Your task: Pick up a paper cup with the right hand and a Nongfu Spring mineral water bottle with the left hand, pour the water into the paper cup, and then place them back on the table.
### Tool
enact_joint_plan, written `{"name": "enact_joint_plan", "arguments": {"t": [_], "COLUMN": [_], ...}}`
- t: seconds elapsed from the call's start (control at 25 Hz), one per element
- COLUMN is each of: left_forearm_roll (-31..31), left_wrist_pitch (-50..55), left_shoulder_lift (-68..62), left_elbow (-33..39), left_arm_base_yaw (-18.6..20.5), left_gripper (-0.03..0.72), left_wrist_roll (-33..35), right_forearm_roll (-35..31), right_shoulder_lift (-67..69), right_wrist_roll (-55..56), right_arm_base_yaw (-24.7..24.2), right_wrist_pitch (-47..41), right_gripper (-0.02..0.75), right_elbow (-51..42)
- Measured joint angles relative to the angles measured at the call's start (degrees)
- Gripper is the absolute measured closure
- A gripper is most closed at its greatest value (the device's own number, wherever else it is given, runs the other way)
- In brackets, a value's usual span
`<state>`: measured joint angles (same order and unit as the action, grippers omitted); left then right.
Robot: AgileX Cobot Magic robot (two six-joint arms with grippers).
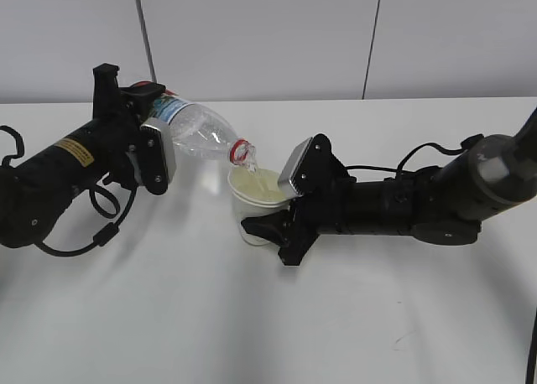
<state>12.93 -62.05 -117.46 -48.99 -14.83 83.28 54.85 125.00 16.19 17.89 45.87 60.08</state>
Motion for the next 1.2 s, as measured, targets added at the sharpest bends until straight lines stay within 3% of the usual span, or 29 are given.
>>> {"name": "enact_joint_plan", "arguments": {"t": [0.88, 1.2], "left_forearm_roll": [-0.6, -2.5], "left_wrist_pitch": [0.0, -0.1], "left_shoulder_lift": [0.0, 0.0], "left_elbow": [0.0, 1.4], "left_arm_base_yaw": [0.0, 0.0], "left_gripper": [0.336, 0.336], "left_wrist_roll": [-0.1, -9.0], "right_forearm_roll": [0.4, -0.6], "right_shoulder_lift": [-0.9, -0.9], "right_wrist_roll": [1.0, 1.0], "right_arm_base_yaw": [0.0, 0.0], "right_wrist_pitch": [-2.0, -0.9], "right_gripper": [0.307, 0.307], "right_elbow": [0.0, 0.0]}}
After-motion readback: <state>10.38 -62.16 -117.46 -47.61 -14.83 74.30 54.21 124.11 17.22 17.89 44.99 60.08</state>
